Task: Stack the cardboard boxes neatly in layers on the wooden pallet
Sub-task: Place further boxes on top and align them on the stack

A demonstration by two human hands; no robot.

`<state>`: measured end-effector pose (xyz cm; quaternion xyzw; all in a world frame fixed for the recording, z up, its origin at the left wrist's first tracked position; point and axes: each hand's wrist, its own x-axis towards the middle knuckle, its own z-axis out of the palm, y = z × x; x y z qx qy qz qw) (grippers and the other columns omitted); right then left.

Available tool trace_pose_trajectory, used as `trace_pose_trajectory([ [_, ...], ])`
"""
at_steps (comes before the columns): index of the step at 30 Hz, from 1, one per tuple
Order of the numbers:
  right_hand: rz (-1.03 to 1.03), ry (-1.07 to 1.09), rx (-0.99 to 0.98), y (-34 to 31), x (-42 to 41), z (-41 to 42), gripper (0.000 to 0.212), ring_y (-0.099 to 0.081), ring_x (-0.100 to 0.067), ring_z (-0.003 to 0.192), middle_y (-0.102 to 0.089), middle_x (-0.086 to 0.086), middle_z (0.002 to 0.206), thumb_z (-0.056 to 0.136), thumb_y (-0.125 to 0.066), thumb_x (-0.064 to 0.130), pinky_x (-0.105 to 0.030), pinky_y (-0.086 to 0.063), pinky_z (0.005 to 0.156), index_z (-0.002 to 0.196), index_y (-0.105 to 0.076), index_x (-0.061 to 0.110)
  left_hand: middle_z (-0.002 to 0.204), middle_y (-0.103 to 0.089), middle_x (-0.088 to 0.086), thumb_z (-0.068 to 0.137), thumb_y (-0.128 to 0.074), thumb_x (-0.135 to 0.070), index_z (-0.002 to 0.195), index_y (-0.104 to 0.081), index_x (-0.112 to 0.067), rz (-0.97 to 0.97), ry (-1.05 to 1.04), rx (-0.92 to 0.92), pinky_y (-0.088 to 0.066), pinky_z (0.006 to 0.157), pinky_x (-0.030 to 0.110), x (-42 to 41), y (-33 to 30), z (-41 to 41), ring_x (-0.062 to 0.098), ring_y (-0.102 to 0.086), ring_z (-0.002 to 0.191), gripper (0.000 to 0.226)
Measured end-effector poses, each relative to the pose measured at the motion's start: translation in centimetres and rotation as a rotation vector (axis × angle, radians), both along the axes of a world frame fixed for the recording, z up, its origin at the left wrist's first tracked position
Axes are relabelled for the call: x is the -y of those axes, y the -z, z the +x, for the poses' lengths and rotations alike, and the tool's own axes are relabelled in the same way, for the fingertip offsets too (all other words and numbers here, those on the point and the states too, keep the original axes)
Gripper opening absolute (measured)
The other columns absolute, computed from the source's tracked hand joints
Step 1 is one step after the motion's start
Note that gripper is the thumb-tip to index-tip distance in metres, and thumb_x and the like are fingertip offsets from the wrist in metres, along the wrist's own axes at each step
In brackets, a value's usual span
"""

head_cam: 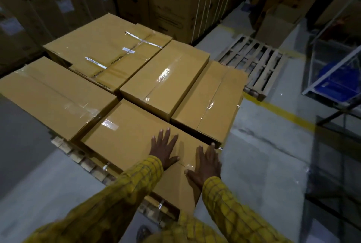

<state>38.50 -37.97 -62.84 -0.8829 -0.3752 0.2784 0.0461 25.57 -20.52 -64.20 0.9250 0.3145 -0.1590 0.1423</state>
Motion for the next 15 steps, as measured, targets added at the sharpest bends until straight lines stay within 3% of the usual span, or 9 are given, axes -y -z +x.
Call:
trace_pose_trajectory([
  [7, 0.084, -0.130, 0.115, -0.2, -4.8, 7.2, 0.109, 0.027, -0.032, 0.155, 0.034, -0.002, 0.166, 0.085, -0.056, 0.078, -0.059, 0.004, 0.126, 0.164, 0.007, 0.037, 0.167, 0.030, 0.013, 0.093, -0.043, -0.074, 0.162, 0.018, -0.023, -0.009, -0.232, 0.128, 0.000, 0.122, 0.066, -2.1, 0.2, 3.0, 0.044, 0.020, 0.154, 0.105],
  [12, 0.110, -0.267, 0.142, 0.7, -10.9, 16.3, 0.099, 0.022, -0.032, 0.157, 0.029, -0.002, 0.168, 0.087, -0.042, 0.083, -0.061, 0.004, 0.125, 0.164, 0.002, 0.039, 0.166, 0.033, 0.011, 0.062, 0.006, -0.102, 0.160, 0.022, -0.025, -0.030, -0.416, 0.232, 0.003, 0.121, 0.066, -2.5, 2.0, 6.5, 0.042, 0.023, 0.154, 0.126],
  [15, 0.107, -0.414, 0.154, 1.8, -15.6, 21.2, 0.105, 0.021, -0.034, 0.157, 0.027, -0.004, 0.169, 0.078, -0.025, 0.090, -0.063, 0.004, 0.124, 0.165, 0.002, 0.038, 0.169, 0.023, 0.015, 0.071, -0.013, -0.102, 0.164, 0.010, -0.023, -0.037, -0.544, 0.296, 0.000, 0.118, 0.069, -1.8, 3.2, 9.7, 0.045, 0.017, 0.155, 0.124],
])
